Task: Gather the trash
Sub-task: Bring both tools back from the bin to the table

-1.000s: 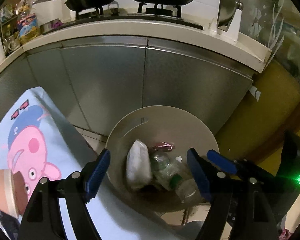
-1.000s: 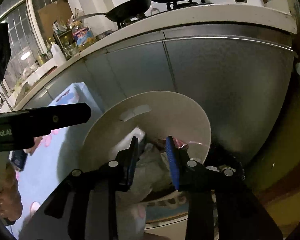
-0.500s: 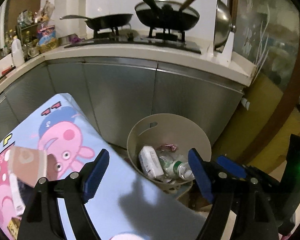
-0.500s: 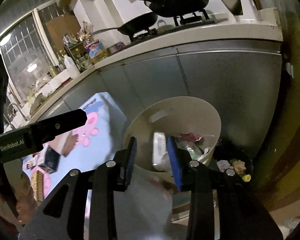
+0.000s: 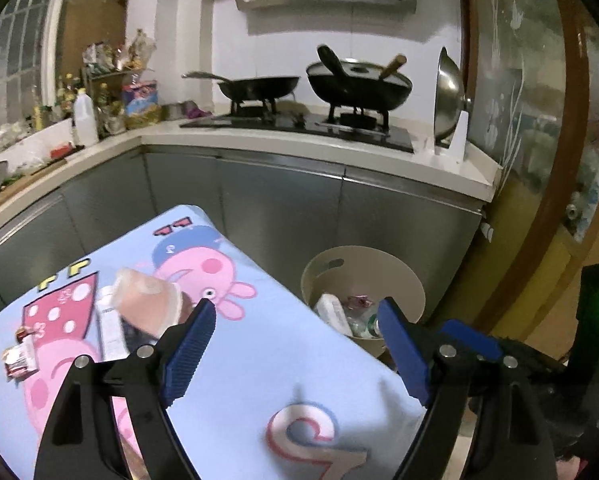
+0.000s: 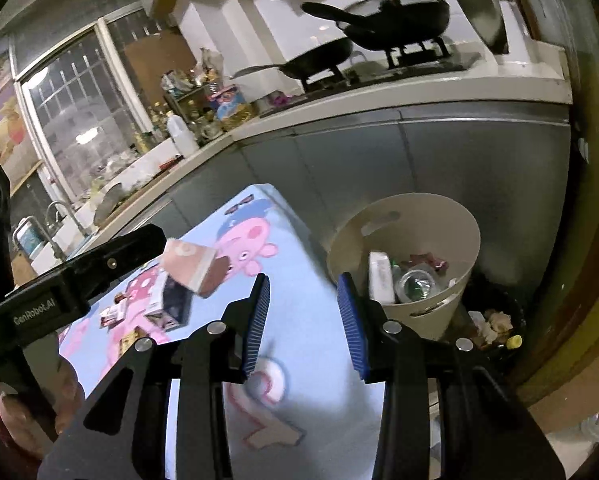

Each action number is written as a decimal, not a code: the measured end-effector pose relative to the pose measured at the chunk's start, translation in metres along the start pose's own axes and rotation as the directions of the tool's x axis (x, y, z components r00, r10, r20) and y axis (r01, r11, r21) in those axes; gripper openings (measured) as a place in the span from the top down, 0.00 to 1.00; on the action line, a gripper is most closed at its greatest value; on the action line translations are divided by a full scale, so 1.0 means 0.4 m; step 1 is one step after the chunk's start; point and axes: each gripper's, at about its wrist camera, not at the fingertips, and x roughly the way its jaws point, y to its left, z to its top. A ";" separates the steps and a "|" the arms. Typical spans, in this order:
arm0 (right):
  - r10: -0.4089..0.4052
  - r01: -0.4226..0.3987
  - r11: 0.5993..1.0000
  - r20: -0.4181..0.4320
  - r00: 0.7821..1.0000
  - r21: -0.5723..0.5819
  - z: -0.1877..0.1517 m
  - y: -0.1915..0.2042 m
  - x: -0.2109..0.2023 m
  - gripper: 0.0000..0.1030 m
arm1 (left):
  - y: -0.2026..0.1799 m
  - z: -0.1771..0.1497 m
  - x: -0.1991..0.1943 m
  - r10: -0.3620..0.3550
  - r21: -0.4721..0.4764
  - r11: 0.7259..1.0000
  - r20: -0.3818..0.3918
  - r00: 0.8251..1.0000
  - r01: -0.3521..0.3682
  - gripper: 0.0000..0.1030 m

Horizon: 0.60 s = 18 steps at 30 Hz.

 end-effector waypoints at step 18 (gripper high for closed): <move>0.045 -0.045 0.996 0.004 0.999 -0.072 -0.044 0.133 -0.107 0.65 | 0.049 -0.073 -0.183 0.040 -0.038 0.999 0.097 0.994 -0.036 0.17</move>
